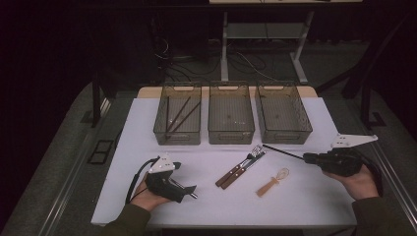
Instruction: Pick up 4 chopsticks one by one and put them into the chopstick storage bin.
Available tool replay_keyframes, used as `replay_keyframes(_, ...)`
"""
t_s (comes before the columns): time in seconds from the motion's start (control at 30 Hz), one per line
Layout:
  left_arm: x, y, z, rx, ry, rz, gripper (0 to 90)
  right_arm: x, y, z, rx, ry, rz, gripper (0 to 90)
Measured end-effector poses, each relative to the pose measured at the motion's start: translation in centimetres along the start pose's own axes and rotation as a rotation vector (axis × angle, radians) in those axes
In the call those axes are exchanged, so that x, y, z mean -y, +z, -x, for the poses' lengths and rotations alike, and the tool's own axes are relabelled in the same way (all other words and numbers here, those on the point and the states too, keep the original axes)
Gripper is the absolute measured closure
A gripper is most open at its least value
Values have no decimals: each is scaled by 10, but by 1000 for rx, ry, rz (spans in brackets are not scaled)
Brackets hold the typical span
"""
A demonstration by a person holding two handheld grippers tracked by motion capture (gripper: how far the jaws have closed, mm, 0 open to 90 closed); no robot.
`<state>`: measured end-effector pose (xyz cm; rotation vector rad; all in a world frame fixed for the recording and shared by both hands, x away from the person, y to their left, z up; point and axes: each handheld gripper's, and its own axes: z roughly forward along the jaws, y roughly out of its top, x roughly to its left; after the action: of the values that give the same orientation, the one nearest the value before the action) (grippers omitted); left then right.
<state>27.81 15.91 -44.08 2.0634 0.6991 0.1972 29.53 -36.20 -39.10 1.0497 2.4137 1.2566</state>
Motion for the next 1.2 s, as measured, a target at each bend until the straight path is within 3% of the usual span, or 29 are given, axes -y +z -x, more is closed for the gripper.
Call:
replay_keyframes(0.23,1,1,0,0,-7,0,0,-4,-6,1,-32,14,45,857)
replay_keyframes(0.57,1,1,-1,-7,-8,-1,0,-18,0,-6,-68,-2,72,857)
replay_keyframes(1.2,1,1,-1,-18,-5,-1,0,-42,24,-27,-120,-63,53,857)
